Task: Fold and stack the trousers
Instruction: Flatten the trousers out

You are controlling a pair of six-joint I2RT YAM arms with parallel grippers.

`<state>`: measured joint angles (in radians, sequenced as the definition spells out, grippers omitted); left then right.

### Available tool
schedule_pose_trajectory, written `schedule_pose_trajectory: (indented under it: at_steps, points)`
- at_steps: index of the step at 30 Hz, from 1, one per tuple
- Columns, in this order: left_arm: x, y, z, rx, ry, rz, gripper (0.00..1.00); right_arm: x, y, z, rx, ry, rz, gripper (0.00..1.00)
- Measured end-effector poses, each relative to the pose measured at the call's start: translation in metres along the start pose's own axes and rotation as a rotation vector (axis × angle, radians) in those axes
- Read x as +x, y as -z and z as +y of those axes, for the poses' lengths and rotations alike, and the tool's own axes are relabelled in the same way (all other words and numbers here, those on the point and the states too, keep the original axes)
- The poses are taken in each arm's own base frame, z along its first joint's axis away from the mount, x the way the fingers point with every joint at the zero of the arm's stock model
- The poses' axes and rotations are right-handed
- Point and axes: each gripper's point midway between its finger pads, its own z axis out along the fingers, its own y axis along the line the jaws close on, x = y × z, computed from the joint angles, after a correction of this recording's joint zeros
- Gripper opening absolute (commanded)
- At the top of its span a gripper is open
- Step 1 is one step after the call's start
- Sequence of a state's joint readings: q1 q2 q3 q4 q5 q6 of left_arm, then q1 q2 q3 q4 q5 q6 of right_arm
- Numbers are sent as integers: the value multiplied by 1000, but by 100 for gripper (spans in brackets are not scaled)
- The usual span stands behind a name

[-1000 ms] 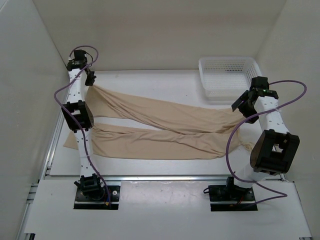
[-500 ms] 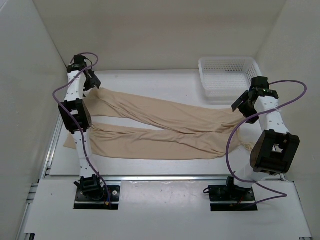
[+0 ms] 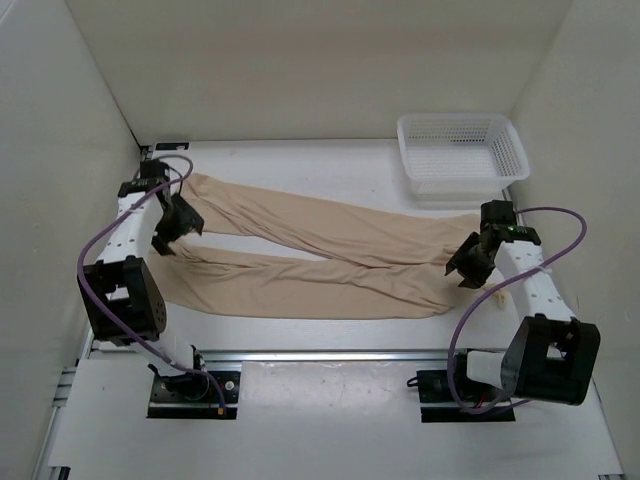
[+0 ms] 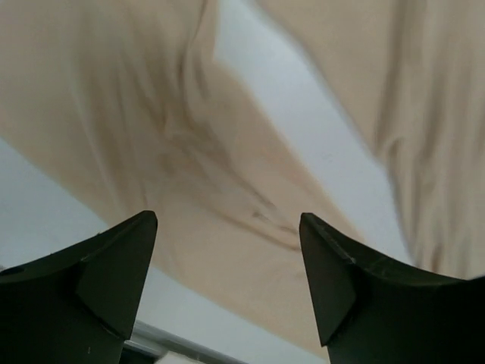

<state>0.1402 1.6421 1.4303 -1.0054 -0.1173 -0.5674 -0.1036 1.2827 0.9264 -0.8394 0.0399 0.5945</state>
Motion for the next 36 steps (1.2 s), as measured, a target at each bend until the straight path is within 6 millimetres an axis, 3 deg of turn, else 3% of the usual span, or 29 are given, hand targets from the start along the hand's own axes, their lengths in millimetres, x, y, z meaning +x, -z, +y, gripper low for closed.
schedule_pose_trajectory:
  at_steps: [6, 8, 10, 12, 16, 20, 22, 23, 26, 29, 32, 35, 36]
  points:
    - [108, -28, 79, -178, 115, 263, 86, 21, 8, 11, -61, 47, 11, 67]
    - [128, -28, 87, -204, 134, 311, 84, 23, 9, 13, -67, 51, 17, 71]
    - [132, -28, 86, -204, 148, 321, 80, 23, 12, 13, -67, 54, 21, 75]
    - [128, -31, 83, -194, 156, 306, 77, 22, 16, 15, -74, 59, 15, 75]
    - [118, -49, 78, -203, 173, 321, 58, 15, 29, 20, -98, 64, -20, 76]
    - [115, -80, 74, -231, 178, 370, 11, 12, 36, 21, -109, 66, -43, 71]
    - [112, -86, 70, -236, 173, 407, 11, 14, 37, 20, -103, 66, -38, 65]
    - [107, -88, 67, -235, 171, 409, 11, 15, 36, 18, -98, 62, -33, 57]
    - [88, -96, 57, -219, 172, 382, 11, 20, 26, 6, -75, 27, -7, 48]
    - [60, -103, 46, -195, 175, 319, 11, 31, 10, -16, -37, -49, 56, 48]
    - [26, -101, 34, -171, 179, 258, 11, 42, 3, -26, -17, -79, 105, 55]
    - [-20, -96, 21, -145, 178, 174, 23, 41, 3, -24, -30, -78, 105, 64]
    - [-32, -95, 18, -139, 176, 149, 47, 41, 2, -23, -31, -77, 104, 65]
